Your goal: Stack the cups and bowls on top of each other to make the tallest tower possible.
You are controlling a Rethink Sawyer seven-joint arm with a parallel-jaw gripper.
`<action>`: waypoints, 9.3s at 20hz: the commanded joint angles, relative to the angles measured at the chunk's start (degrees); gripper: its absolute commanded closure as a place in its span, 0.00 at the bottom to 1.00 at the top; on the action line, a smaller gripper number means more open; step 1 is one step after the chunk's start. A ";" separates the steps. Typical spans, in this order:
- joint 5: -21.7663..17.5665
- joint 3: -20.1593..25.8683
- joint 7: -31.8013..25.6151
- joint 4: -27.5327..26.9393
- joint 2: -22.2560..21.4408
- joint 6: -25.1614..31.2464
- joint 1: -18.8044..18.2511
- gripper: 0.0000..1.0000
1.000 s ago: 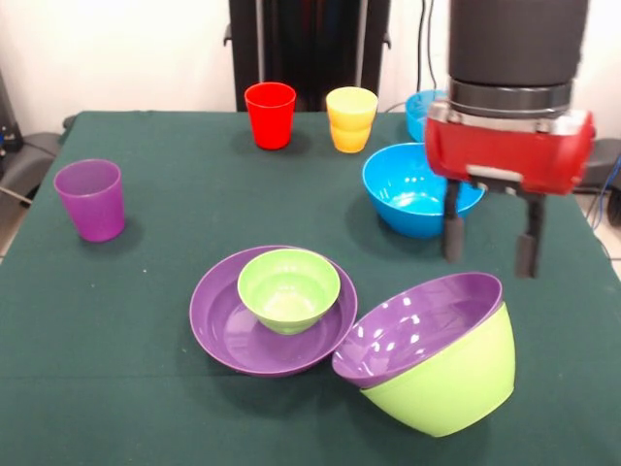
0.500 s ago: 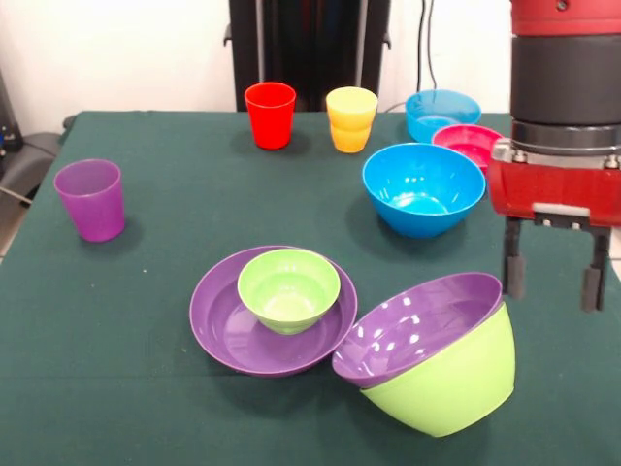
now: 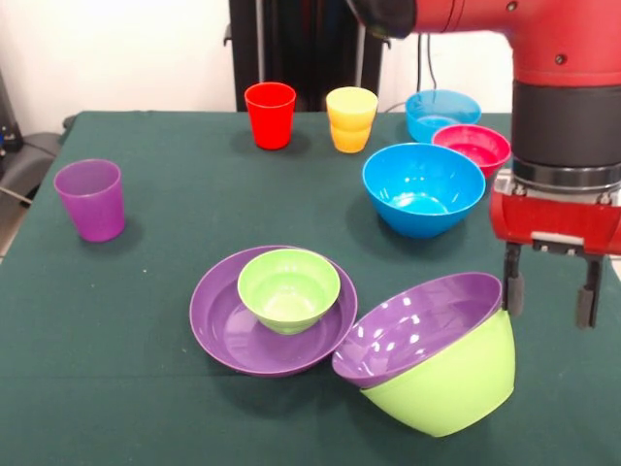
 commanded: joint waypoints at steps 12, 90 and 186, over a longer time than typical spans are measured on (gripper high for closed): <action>1.30 7.76 -1.62 7.95 -2.11 2.23 -2.62 0.00; -1.32 10.72 -1.29 13.63 -9.18 9.45 -8.77 0.00; -1.40 8.75 0.76 15.65 -14.12 14.78 -8.55 1.00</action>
